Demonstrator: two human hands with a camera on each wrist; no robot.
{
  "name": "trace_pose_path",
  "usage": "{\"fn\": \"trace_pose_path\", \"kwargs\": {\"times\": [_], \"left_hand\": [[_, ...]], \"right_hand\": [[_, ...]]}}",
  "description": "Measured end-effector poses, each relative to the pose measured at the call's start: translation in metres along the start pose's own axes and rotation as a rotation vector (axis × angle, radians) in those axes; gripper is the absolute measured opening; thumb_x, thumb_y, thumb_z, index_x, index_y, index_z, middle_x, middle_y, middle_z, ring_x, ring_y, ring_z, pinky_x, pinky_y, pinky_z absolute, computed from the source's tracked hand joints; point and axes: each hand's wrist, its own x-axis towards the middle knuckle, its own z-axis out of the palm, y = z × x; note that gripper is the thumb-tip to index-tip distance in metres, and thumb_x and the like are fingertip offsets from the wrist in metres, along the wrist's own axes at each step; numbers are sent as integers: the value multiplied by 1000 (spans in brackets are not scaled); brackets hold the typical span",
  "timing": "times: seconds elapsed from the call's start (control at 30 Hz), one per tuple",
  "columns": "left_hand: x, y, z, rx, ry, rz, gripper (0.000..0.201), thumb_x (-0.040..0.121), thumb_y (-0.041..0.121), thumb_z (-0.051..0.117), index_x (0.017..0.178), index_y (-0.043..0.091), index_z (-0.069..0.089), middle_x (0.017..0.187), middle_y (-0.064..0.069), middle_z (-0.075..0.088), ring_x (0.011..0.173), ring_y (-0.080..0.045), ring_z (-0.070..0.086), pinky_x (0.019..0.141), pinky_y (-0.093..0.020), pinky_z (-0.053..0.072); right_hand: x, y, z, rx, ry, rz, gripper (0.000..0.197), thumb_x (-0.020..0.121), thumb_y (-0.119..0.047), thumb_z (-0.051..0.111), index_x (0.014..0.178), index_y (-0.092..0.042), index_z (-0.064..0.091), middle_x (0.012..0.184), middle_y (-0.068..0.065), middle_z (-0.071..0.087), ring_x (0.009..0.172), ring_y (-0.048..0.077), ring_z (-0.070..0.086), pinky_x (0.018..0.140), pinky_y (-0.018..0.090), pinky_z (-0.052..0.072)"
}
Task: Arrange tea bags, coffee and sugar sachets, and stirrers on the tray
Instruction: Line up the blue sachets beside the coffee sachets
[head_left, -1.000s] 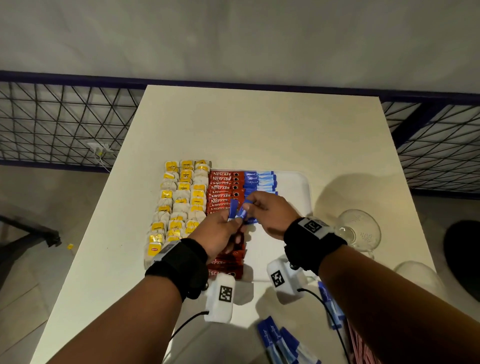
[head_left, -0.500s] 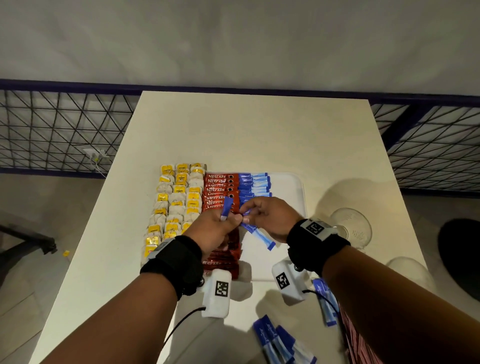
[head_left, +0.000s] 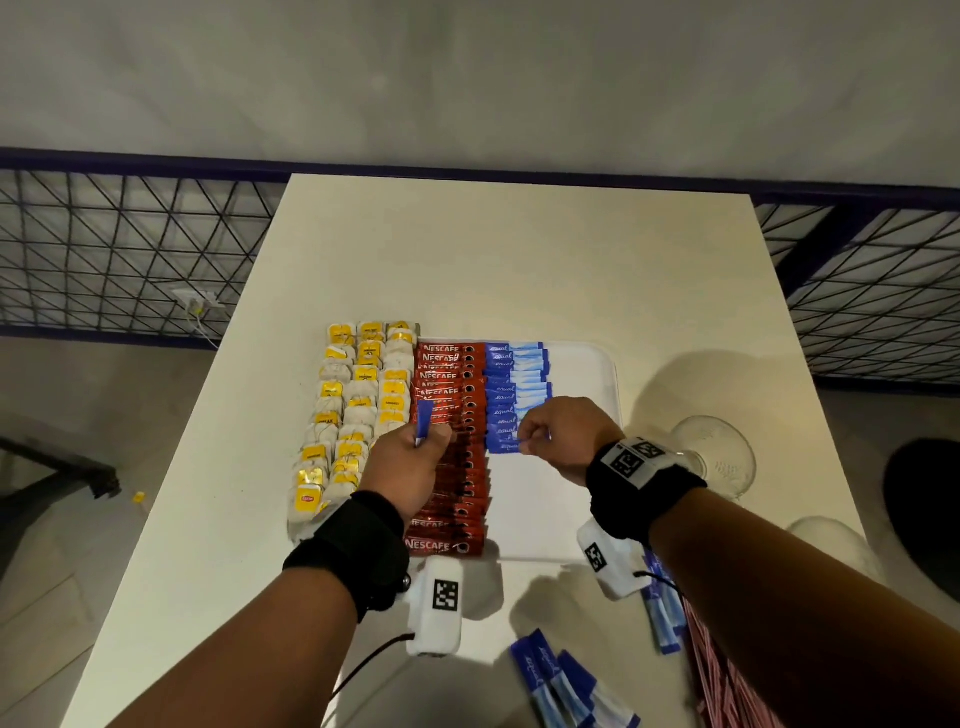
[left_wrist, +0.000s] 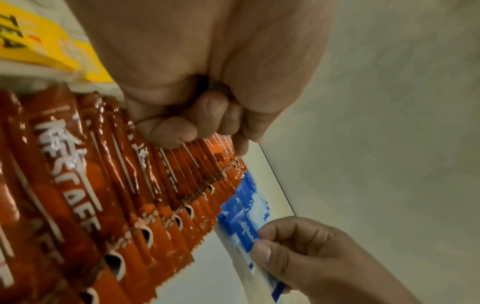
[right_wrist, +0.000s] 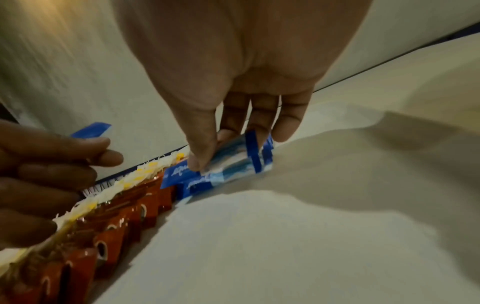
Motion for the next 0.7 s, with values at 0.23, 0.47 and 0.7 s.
{"fn": "trace_pose_path", "kwargs": {"times": [0.23, 0.47, 0.7], "left_hand": [[2, -2, -6, 21, 27, 17, 25, 96, 38, 55, 89, 18, 68, 57, 11, 56, 58, -13, 50, 71, -34, 42], [3, -3, -6, 22, 36, 21, 26, 95, 38, 55, 93, 15, 68, 54, 12, 54, 56, -13, 49, 69, -33, 40], [2, -6, -7, 43, 27, 26, 35, 95, 42, 54, 93, 9, 66, 52, 2, 44, 49, -16, 38, 61, -35, 37]], "right_hand": [[6, -3, 12, -111, 1, -19, 8, 88, -32, 62, 90, -27, 67, 96, -5, 65, 94, 17, 58, 80, 31, 46], [11, -6, 10, -199, 50, -44, 15, 90, -34, 59, 98, -25, 68, 100, -2, 66, 93, 19, 58, 77, 28, 43], [11, -10, 13, -185, 98, -44, 10, 88, -34, 62, 90, -25, 66, 93, -4, 65, 89, 19, 59, 71, 28, 40]]}}
